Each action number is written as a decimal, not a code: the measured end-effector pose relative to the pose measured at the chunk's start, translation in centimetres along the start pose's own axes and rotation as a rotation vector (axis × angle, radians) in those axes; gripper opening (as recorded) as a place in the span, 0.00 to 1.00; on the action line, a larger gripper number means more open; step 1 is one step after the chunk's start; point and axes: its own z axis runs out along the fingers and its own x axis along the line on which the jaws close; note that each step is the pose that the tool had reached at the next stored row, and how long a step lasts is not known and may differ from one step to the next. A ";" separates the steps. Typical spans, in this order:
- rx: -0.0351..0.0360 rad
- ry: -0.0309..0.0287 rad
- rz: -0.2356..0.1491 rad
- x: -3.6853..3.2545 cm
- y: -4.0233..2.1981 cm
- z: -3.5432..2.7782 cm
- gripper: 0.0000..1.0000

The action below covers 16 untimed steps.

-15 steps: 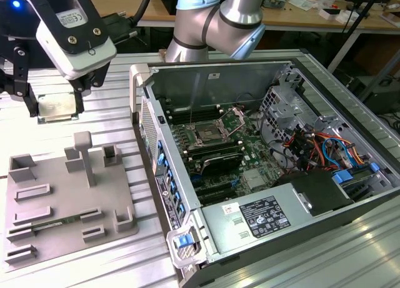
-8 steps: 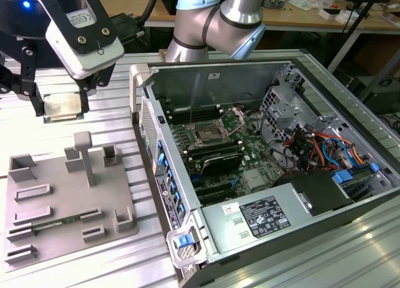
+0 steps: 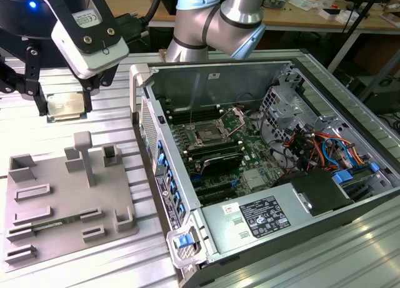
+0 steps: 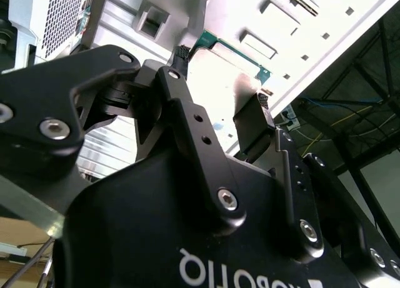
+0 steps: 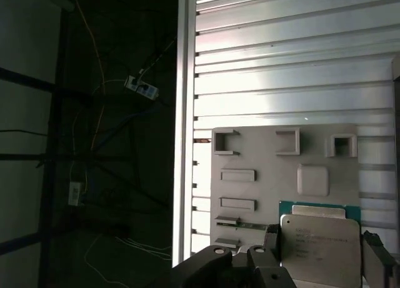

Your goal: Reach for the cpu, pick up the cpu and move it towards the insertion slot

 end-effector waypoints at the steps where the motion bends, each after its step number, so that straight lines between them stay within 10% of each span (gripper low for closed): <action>1: 0.0000 0.0000 0.000 -0.02 0.00 0.00 0.55; 16: 0.0001 0.0001 0.000 -0.33 0.02 -0.01 0.55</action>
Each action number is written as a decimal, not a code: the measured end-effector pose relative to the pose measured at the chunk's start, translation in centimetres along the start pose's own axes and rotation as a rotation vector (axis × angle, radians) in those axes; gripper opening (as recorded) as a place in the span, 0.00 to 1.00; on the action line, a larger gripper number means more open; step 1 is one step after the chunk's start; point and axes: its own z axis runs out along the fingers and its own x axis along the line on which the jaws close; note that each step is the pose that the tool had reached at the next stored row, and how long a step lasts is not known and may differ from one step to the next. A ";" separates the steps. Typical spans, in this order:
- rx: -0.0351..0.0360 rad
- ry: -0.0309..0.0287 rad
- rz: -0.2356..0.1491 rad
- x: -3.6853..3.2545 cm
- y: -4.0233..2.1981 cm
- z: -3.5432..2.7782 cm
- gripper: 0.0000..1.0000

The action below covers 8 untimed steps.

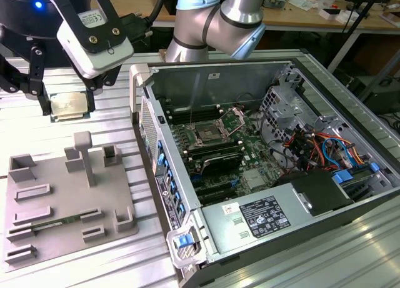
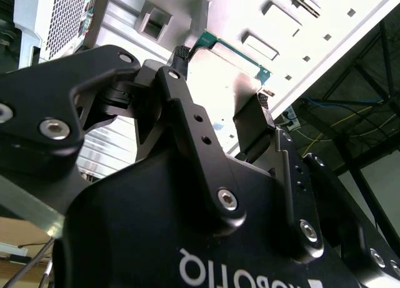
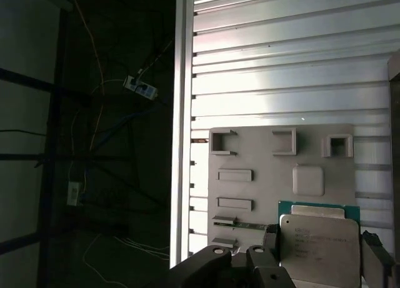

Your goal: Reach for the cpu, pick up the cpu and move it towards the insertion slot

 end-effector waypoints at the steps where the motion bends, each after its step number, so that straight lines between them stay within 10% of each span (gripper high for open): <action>1: 0.0000 0.0000 0.000 0.00 0.01 0.00 0.55; 8: 0.0000 0.0000 0.000 0.00 0.21 0.02 0.55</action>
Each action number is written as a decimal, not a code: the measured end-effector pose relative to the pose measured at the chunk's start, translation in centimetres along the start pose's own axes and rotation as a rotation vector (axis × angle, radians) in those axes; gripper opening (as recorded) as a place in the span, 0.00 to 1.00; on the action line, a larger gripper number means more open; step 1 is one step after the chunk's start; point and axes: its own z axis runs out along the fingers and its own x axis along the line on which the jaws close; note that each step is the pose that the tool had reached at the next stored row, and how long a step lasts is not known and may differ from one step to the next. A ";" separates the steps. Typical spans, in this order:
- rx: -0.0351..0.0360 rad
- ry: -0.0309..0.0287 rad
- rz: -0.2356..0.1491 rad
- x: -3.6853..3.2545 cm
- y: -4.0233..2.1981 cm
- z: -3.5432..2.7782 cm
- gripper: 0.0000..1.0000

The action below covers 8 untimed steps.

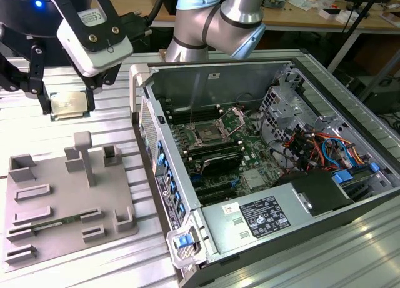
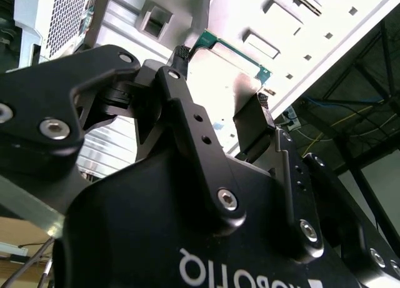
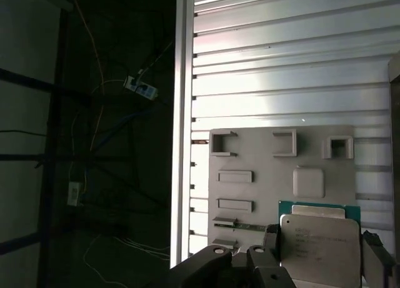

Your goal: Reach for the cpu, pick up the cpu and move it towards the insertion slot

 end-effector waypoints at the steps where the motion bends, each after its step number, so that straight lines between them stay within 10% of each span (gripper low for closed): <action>1: 0.0000 0.0000 0.000 -0.52 -0.01 -0.01 0.55; 8: 0.0000 0.0000 0.000 -1.46 -0.01 -0.02 0.55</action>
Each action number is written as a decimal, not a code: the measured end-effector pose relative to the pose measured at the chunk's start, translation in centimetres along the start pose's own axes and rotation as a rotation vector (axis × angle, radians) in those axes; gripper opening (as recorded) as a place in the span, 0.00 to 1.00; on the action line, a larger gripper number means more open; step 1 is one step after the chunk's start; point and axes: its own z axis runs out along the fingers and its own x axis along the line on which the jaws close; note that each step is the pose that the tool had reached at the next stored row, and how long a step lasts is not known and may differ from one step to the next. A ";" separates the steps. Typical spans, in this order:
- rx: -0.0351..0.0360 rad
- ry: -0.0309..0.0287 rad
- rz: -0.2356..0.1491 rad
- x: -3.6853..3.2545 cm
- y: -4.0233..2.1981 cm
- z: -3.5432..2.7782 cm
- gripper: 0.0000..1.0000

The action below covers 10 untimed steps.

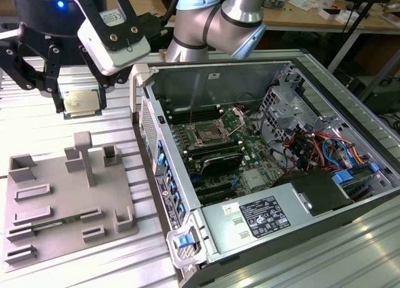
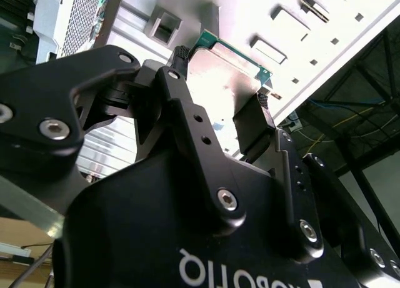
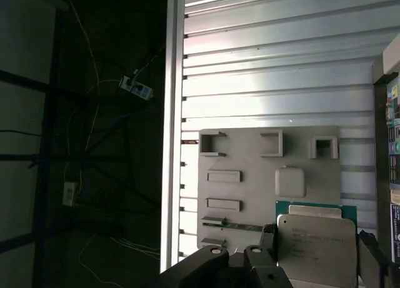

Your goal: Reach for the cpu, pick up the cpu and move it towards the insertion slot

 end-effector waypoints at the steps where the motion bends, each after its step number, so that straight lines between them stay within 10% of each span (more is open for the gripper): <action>1: 0.0000 0.0000 0.000 -0.02 0.02 0.00 0.55; 10: 0.0000 0.0000 0.000 -0.25 0.03 0.00 0.55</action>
